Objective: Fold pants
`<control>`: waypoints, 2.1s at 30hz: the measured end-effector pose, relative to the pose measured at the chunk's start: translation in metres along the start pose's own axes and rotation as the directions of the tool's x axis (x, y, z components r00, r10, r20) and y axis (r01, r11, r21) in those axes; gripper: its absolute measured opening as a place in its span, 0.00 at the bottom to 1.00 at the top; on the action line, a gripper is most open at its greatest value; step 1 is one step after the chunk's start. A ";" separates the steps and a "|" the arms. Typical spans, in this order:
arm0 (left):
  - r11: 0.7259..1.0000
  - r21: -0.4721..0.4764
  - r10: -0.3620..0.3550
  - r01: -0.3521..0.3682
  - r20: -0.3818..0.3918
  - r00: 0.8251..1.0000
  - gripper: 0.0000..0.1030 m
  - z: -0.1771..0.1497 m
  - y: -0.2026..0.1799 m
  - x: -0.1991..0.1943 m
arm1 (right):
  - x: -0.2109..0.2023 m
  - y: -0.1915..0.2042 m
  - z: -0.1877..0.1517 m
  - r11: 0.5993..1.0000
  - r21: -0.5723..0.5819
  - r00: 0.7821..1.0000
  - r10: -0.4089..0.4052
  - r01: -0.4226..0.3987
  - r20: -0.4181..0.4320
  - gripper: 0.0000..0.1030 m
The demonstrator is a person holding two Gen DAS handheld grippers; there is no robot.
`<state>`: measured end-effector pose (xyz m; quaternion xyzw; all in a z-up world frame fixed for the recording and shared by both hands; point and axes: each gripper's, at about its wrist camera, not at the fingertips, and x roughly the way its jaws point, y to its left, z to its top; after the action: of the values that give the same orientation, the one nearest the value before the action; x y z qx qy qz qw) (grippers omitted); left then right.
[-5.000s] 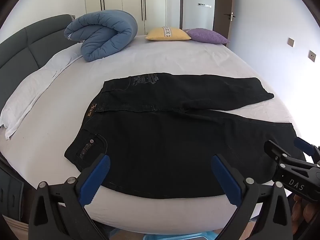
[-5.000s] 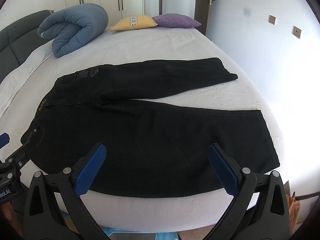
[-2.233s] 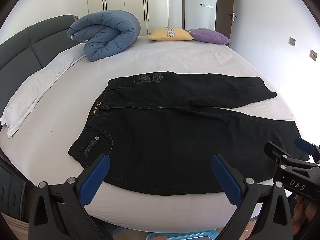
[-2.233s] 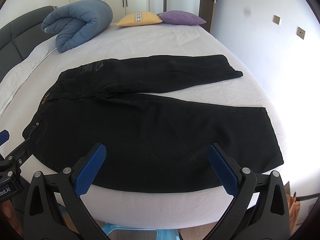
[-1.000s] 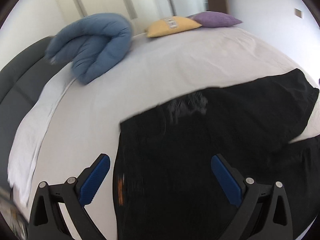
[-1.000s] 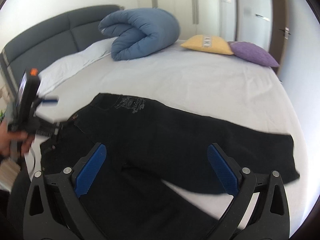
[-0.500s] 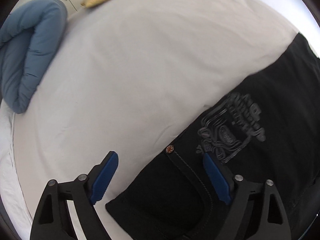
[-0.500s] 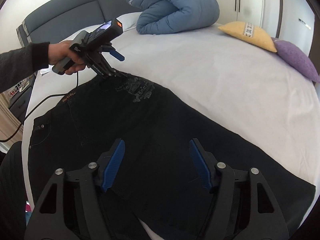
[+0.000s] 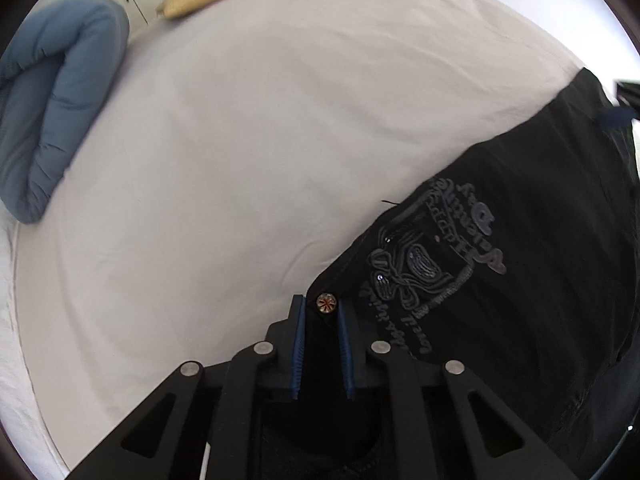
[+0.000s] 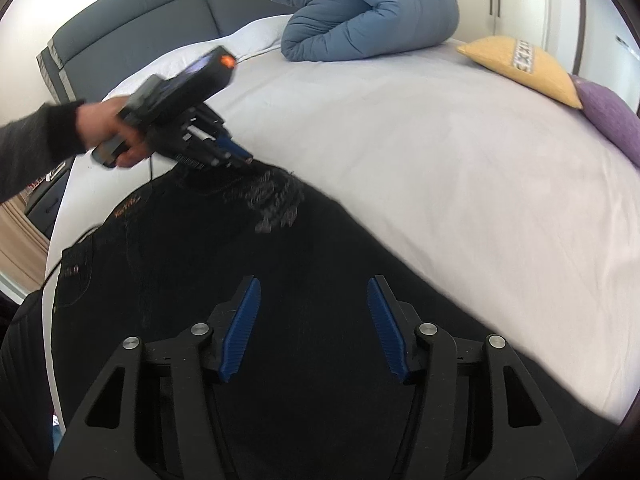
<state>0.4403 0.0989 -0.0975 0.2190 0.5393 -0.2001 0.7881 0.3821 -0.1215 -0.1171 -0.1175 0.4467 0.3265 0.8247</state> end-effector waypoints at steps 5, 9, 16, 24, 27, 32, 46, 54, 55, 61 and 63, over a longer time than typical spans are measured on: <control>0.999 0.022 0.043 -0.046 0.125 0.991 0.16 -0.018 -0.023 -0.041 | 0.026 0.003 0.035 0.998 -0.065 0.999 0.014 -0.016 -0.031 0.53; 0.995 0.060 0.071 -0.083 0.179 0.981 0.16 -0.026 -0.047 -0.053 | 0.049 0.008 0.059 0.992 -0.122 0.996 0.031 -0.041 -0.085 0.53; 0.995 0.066 0.064 -0.080 0.213 0.975 0.15 -0.034 -0.042 -0.059 | 0.086 0.014 0.079 0.983 -0.176 0.984 0.013 -0.045 -0.180 0.52; 0.995 0.067 0.053 -0.070 0.234 0.971 0.15 -0.041 -0.046 -0.070 | 0.090 0.021 0.085 0.993 -0.101 0.984 0.040 -0.058 -0.171 0.05; 0.994 0.071 0.058 -0.077 0.242 0.969 0.15 -0.046 -0.050 -0.077 | 0.079 0.019 0.077 0.998 -0.013 0.983 0.064 -0.067 -0.171 0.04; 0.995 0.081 0.040 -0.061 0.240 0.970 0.15 -0.064 -0.064 -0.088 | 0.080 0.011 0.071 0.972 0.209 0.969 0.147 -0.104 -0.200 0.04; 0.985 0.171 -0.053 0.023 0.177 0.983 0.15 -0.138 -0.132 -0.105 | 0.080 0.017 0.006 0.772 0.610 0.887 0.394 -0.178 -0.241 0.04; 0.980 0.192 -0.081 0.057 0.119 0.990 0.15 -0.189 -0.156 -0.100 | 0.071 0.076 -0.016 0.806 0.556 0.856 0.422 -0.203 -0.298 0.04; 0.979 0.198 -0.076 0.053 0.108 0.991 0.15 -0.196 -0.159 -0.100 | 0.073 0.088 -0.016 0.841 0.510 0.859 0.388 -0.181 -0.335 0.04; 0.976 0.211 -0.074 0.055 0.083 0.994 0.15 -0.228 -0.168 -0.102 | 0.078 0.144 0.002 0.932 0.334 0.863 0.281 -0.141 -0.419 0.04; 0.971 0.231 -0.082 0.061 0.083 0.993 0.15 -0.237 -0.171 -0.106 | 0.080 0.177 0.007 0.966 0.235 0.870 0.209 -0.111 -0.447 0.04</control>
<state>0.1297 0.0996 -0.0965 0.2792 0.4836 -0.2988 0.7738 0.3038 0.0509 -0.1612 -0.0711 0.6713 0.3090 0.6700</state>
